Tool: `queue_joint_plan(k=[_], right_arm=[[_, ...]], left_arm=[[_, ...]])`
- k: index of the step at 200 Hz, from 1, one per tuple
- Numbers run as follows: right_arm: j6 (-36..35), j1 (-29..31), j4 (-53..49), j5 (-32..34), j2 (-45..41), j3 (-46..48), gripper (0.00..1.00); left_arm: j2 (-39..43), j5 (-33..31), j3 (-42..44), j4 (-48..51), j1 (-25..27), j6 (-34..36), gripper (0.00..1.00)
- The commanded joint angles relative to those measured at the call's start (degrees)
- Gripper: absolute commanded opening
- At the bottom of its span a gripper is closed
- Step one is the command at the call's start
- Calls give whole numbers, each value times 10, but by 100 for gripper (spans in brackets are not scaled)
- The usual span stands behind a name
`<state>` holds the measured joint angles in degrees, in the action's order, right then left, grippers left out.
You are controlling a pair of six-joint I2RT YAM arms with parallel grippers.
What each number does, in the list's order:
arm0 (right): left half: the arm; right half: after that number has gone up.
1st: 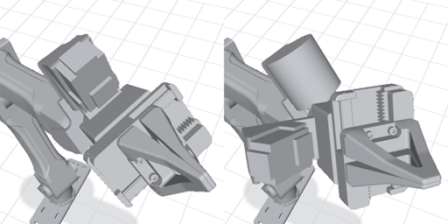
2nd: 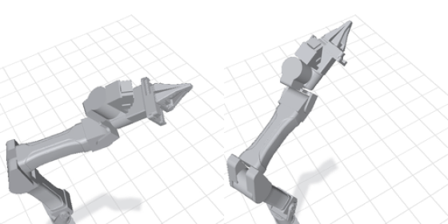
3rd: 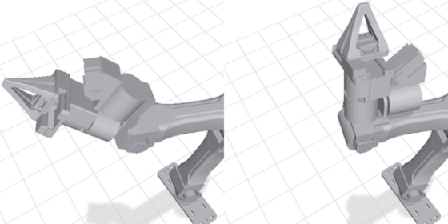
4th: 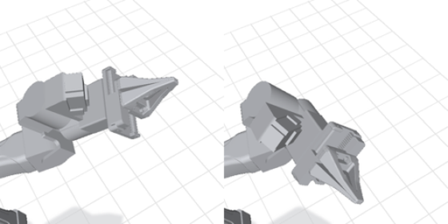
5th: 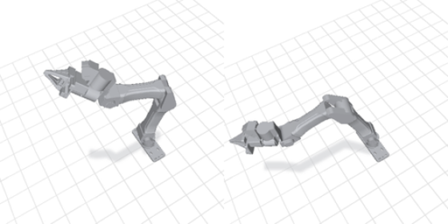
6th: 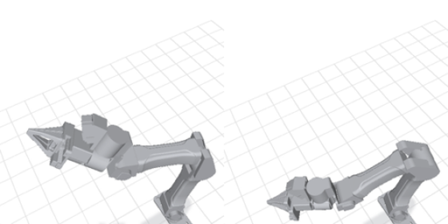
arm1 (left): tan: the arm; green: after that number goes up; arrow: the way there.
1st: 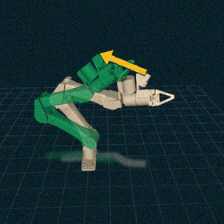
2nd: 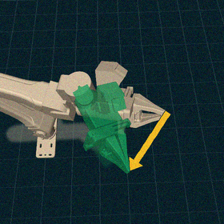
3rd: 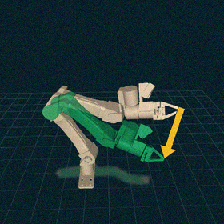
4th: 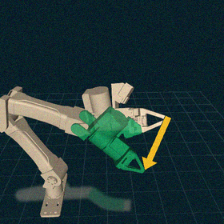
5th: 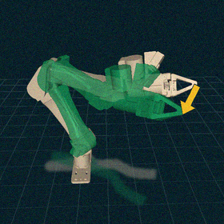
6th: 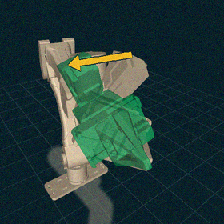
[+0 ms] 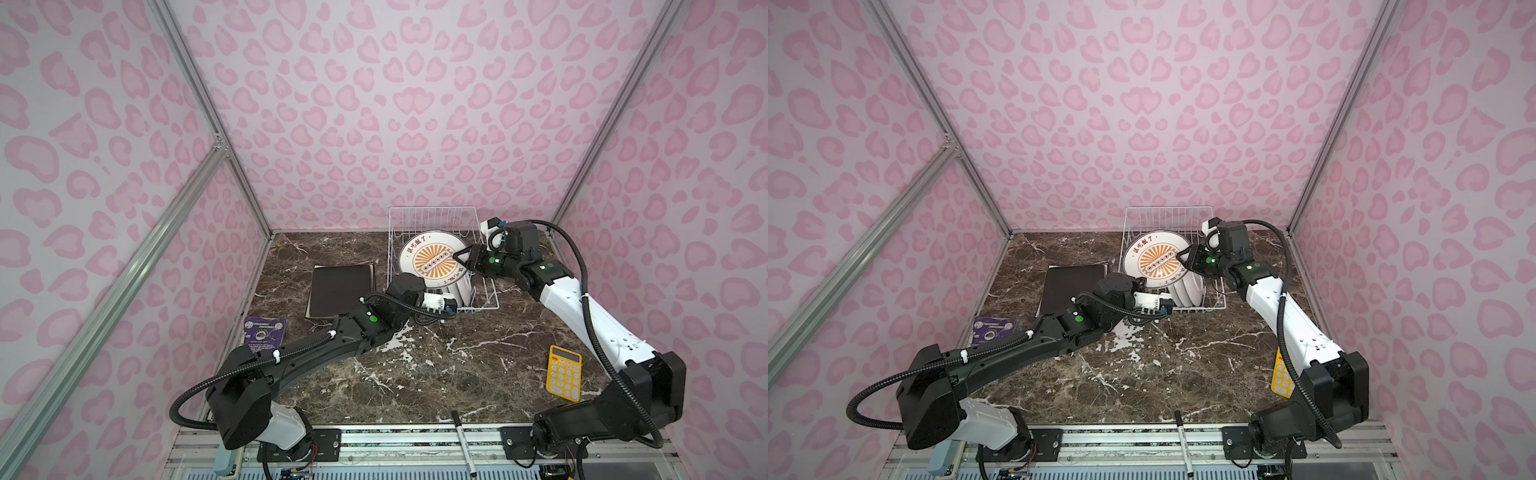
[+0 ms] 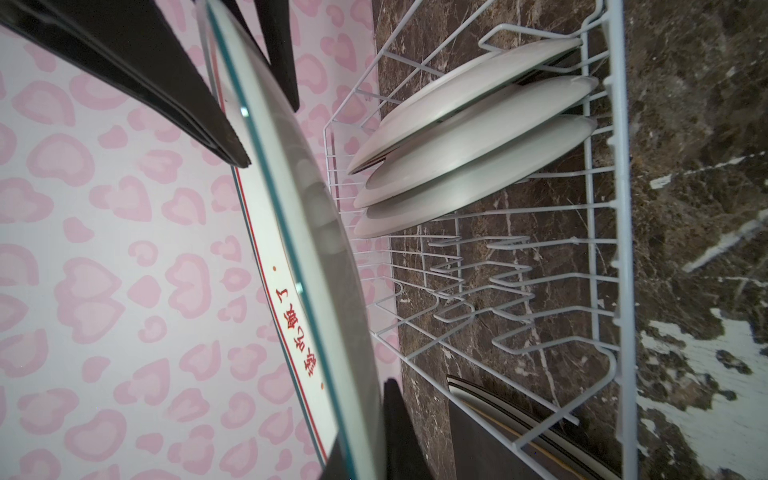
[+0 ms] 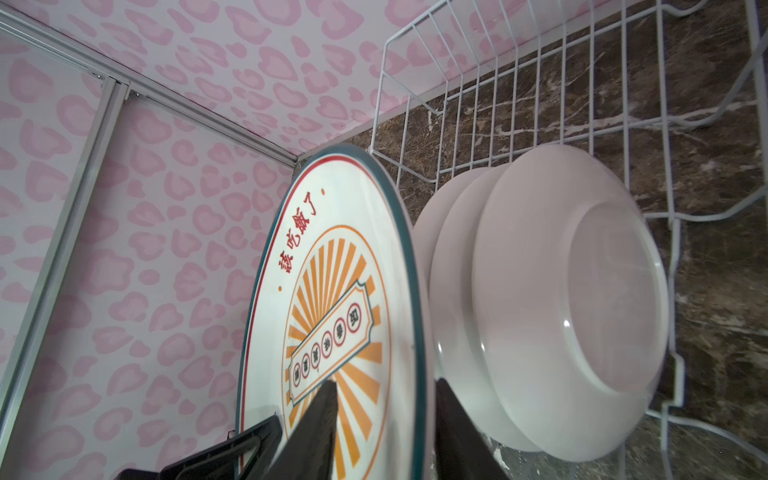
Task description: Unload the plates from the dish rack
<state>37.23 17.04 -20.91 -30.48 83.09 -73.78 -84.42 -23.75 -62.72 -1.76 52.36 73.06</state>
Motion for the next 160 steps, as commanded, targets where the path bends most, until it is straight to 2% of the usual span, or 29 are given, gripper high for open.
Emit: queue_joint_plan(k=[1, 45, 78, 125, 160], right_arm=[[-5, 1, 7, -12, -1, 1, 30], [2, 0, 31, -10, -15, 20, 9], [4, -1, 30, -11, -15, 21, 0], [15, -3, 45, -6, -20, 27, 0], [31, -7, 63, 6, -30, 37, 0]], left_arm=[[-3, -10, -6, -48, 0, 5, 3], [-7, -18, -8, -48, 1, 2, 4], [-9, -25, -8, -46, 1, -4, 5], [-9, -38, -16, -35, 0, -36, 21], [-5, -43, -26, -14, 1, -73, 28]])
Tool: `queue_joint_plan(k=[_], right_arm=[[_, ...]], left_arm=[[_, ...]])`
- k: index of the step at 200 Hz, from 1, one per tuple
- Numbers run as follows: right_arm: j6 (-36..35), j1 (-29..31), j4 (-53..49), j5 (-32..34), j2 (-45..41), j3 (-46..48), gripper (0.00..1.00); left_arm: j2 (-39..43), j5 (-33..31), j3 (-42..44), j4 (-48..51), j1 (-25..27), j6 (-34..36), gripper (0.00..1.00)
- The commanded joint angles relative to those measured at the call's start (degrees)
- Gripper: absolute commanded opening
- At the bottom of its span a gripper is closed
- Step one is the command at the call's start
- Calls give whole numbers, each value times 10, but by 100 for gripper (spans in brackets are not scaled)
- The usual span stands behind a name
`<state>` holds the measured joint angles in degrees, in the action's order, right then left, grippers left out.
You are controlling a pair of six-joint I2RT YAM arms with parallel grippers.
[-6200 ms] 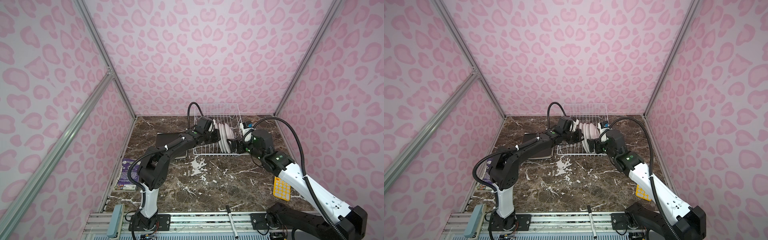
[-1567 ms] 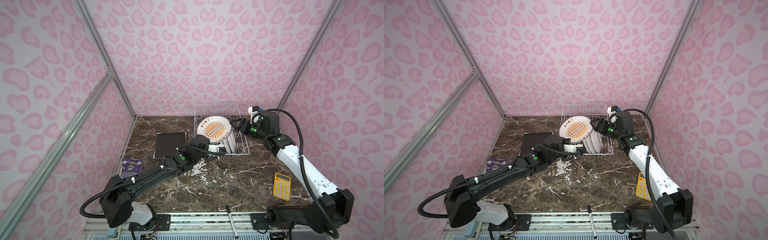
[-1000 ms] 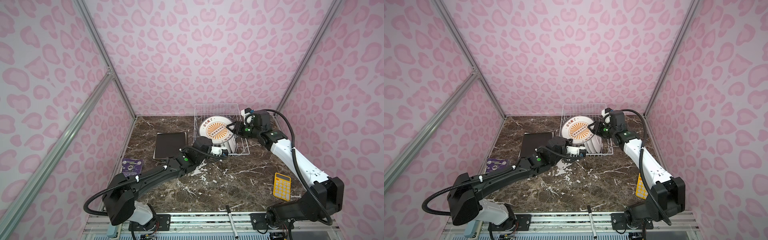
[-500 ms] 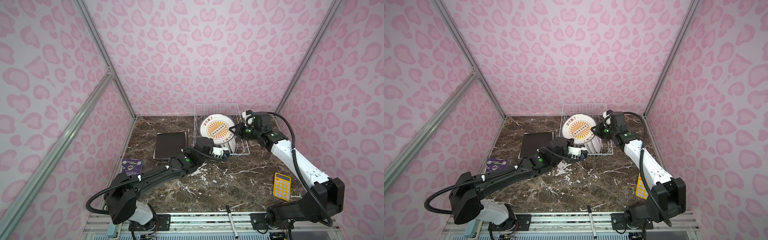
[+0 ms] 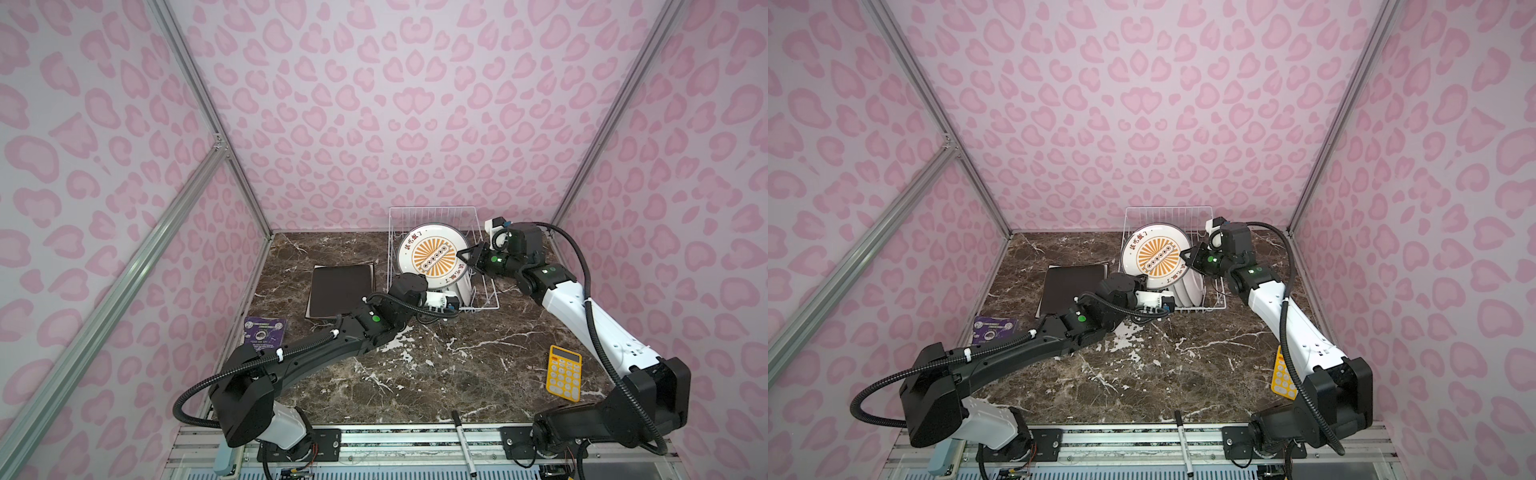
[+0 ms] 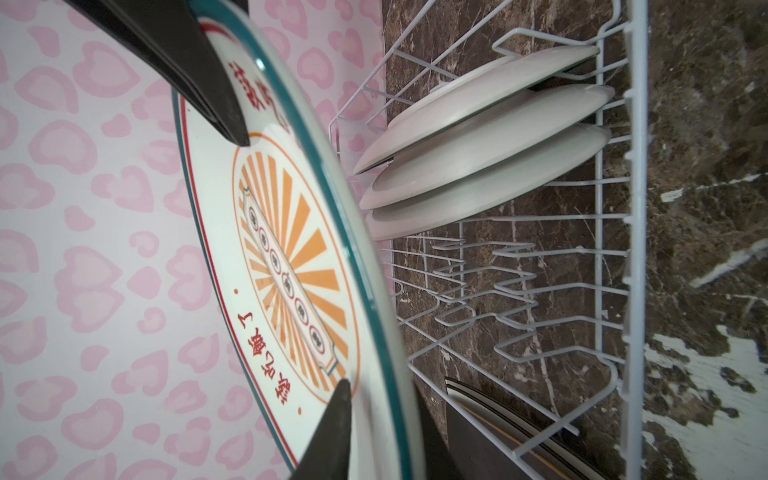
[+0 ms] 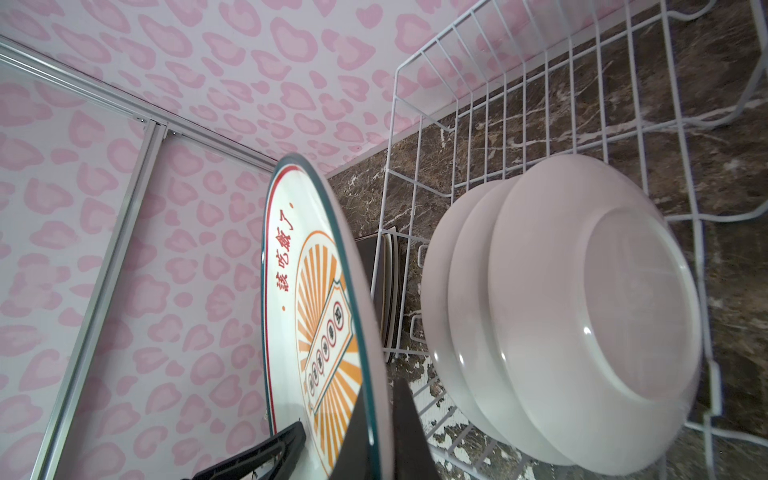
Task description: Unload the plates from the dish rack
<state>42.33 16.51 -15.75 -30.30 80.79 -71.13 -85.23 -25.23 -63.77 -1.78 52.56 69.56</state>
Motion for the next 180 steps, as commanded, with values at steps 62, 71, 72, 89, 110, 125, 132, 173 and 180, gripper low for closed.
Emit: queue_joint_plan(k=[62, 71, 72, 89, 110, 125, 132, 173, 180], right_arm=[[20, -17, 61, 27, -27, 43, 0], [30, -21, 71, 28, -31, 49, 0], [31, -22, 72, 29, -32, 50, 0], [40, -28, 84, 38, -42, 61, 0], [39, -31, 85, 61, -54, 70, 0], [39, -33, 83, 72, -62, 75, 0], [39, -34, 83, 77, -65, 78, 0], [39, -37, 85, 78, -72, 87, 0], [39, -38, 85, 77, -72, 88, 0]], left_arm=[[16, -42, -8, 16, -1, -79, 56], [20, -39, -3, 18, -1, -81, 59], [21, -38, -3, 18, -1, -81, 59], [29, -33, -2, 24, -2, -92, 62], [42, -27, -2, 19, -2, -115, 64], [55, -10, -4, 11, -4, -140, 66], [61, -2, -4, 6, -6, -150, 66], [86, 42, -14, -10, -18, -214, 68], [89, 51, -21, -6, -23, -236, 71]])
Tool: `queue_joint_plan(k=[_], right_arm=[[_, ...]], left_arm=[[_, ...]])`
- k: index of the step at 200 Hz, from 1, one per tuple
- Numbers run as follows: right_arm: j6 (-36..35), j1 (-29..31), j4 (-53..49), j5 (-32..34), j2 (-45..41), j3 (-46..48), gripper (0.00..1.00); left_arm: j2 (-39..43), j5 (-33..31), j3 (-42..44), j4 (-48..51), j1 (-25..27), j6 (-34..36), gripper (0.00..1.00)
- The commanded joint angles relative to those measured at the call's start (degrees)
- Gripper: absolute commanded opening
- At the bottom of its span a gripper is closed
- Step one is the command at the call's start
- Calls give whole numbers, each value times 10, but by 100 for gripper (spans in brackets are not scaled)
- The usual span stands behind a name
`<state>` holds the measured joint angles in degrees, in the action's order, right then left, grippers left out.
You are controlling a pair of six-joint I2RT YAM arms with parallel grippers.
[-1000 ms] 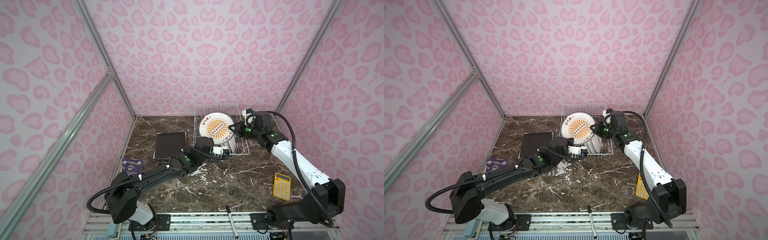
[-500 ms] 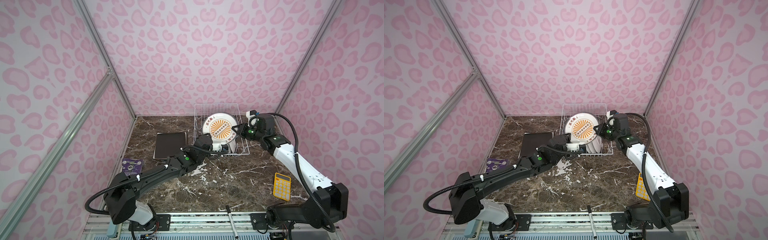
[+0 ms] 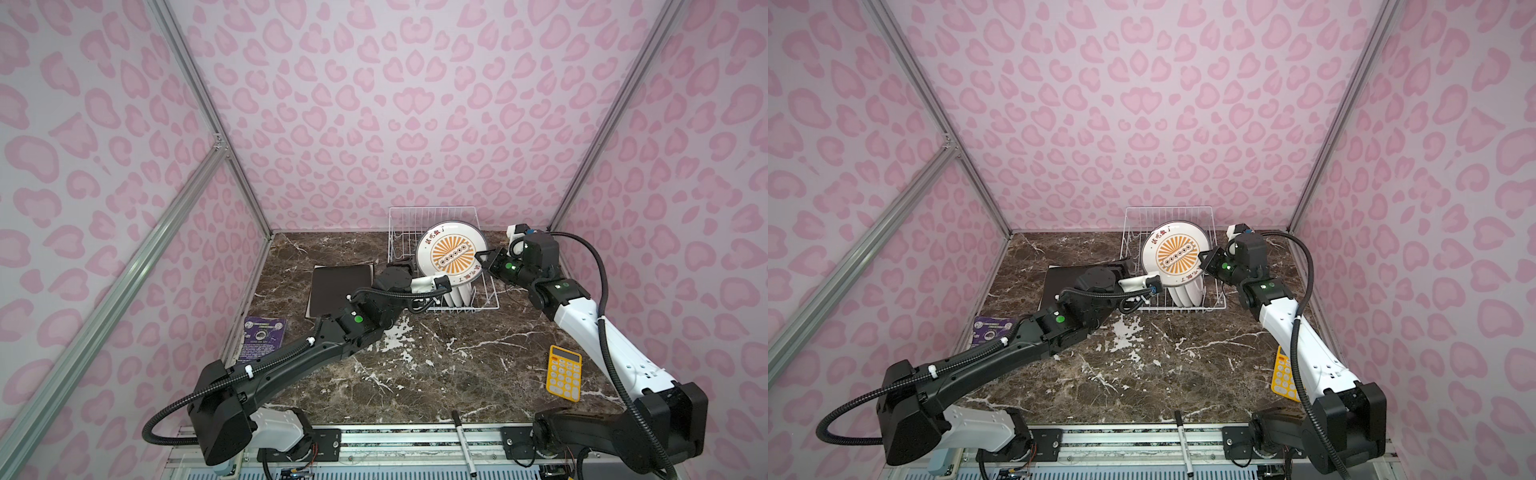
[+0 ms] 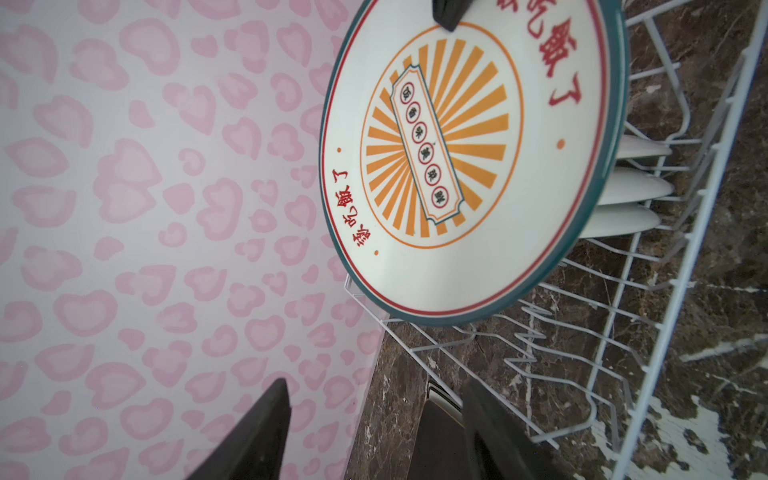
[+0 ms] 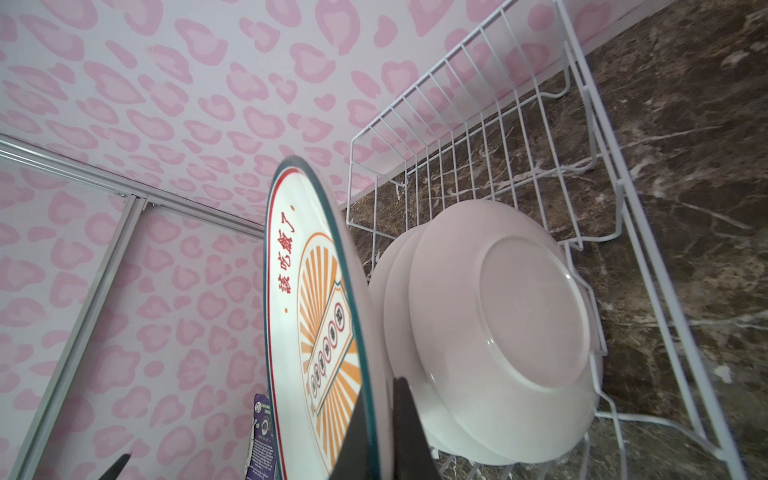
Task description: Unload the plates from the dish rack
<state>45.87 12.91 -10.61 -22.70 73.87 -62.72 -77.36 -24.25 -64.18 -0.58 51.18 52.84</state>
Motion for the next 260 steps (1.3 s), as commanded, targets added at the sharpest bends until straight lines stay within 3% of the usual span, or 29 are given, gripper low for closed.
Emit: queue_joint_plan(k=[1, 43, 72, 134, 170, 200, 260], right_arm=[[4, -2, 34, 1, -2, 3, 0], [4, -2, 37, -20, 4, 2, 0], [1, -2, 38, -30, 8, 1, 0], [-6, -2, 41, -49, 6, -2, 0], [-8, -2, 44, -53, 3, 0, 0], [-9, -2, 50, -56, 4, 0, 0], [-8, -2, 59, -72, 12, -4, 0]], left_arm=[[11, 42, -18, -19, -10, -73, 72], [14, 128, -77, 32, -59, -277, 85], [12, 210, -92, 39, -91, -391, 86], [-10, 289, -119, 30, -156, -618, 87], [-49, 394, -156, 66, -217, -743, 86], [-86, 486, -173, 83, -254, -804, 85], [-188, 648, -232, 140, -274, -845, 81]])
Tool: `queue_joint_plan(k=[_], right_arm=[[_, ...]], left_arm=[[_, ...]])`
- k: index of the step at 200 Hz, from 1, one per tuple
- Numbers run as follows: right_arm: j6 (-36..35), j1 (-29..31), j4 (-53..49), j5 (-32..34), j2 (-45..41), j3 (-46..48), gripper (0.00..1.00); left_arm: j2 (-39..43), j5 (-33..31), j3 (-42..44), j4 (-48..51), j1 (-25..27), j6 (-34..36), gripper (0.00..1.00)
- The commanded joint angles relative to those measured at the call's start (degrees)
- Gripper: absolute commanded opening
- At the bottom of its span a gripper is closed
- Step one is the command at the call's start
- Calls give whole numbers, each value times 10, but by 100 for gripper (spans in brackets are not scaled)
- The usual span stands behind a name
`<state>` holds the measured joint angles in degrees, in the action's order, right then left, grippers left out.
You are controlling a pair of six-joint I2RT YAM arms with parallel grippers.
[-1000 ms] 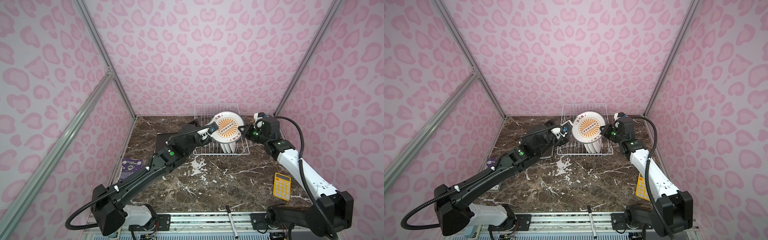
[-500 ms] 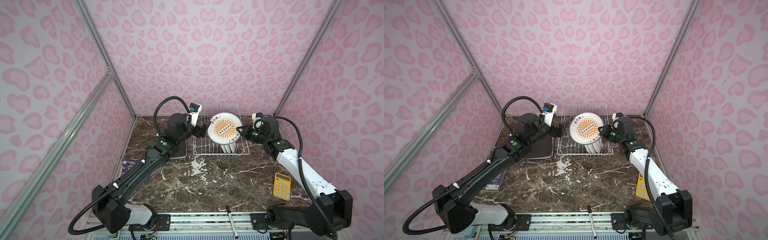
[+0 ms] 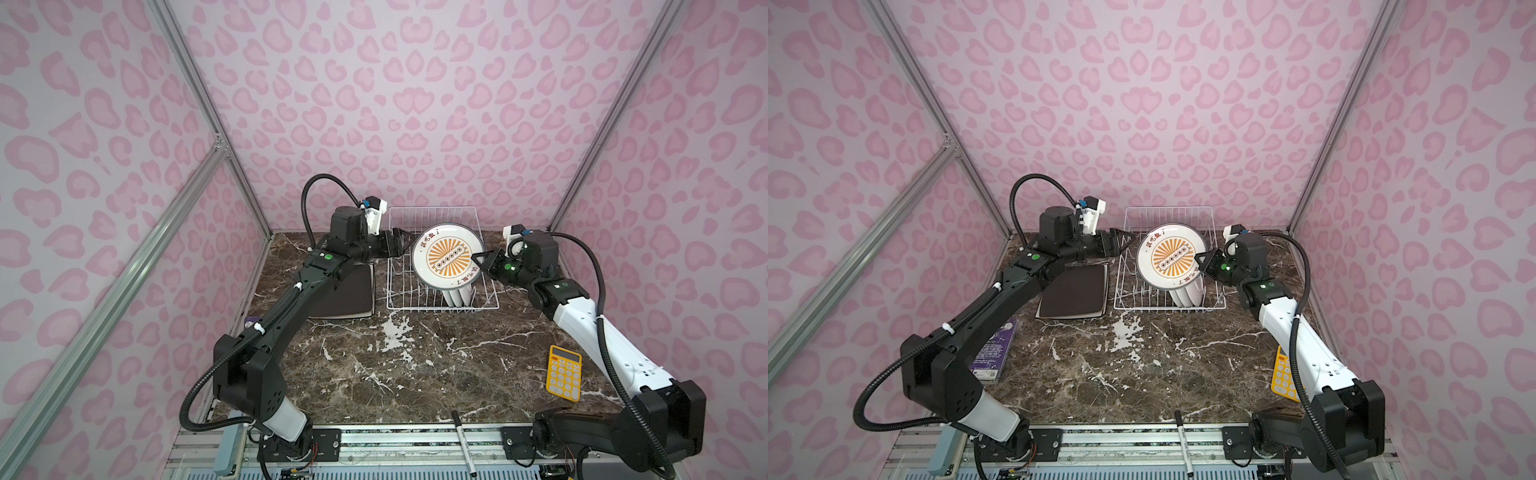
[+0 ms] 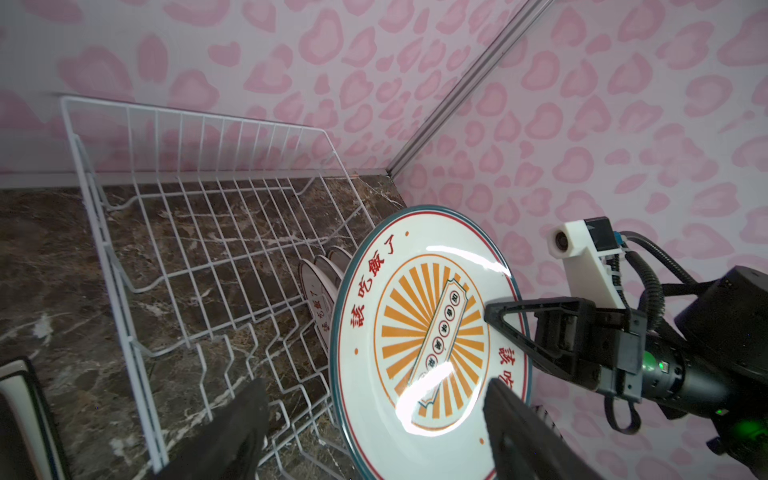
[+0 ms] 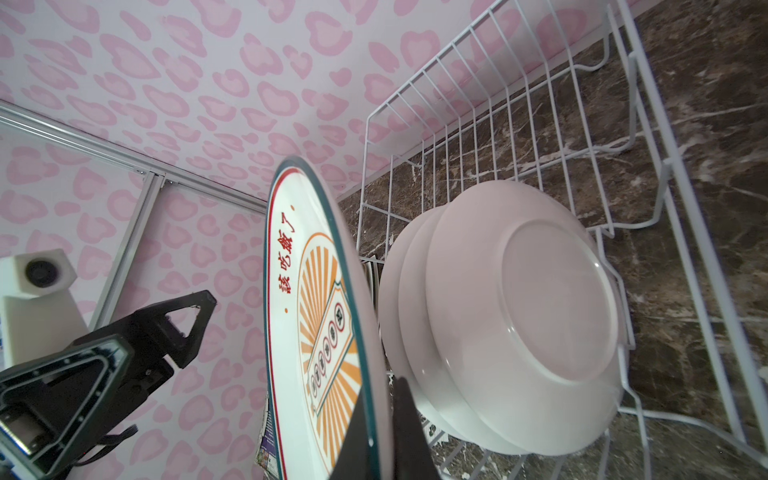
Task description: Unload the plates from the dish rack
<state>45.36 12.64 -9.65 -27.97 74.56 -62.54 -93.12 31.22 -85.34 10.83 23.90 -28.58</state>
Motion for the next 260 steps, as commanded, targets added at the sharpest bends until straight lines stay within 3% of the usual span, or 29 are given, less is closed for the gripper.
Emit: queue_joint_plan(k=[1, 31, 75, 137, 205, 260], right_arm=[[-2, 0, 49, -20, 4, -6, 0], [-4, 0, 54, -23, 7, -4, 0], [-3, 0, 56, -29, 14, -5, 0], [14, 0, 76, -52, 29, -4, 0], [32, 1, 95, -58, 31, 8, 0], [40, 2, 99, -66, 33, 14, 0]], left_arm=[[-32, 94, -21, 27, -2, -33, 81], [-67, 143, -32, 19, -1, -54, 77], [-85, 161, -40, 9, 3, -61, 69], [-101, 171, -36, -5, 10, -74, 48], [-101, 172, 14, -132, 18, -166, 25], [-102, 176, 28, -181, 27, -193, 21]])
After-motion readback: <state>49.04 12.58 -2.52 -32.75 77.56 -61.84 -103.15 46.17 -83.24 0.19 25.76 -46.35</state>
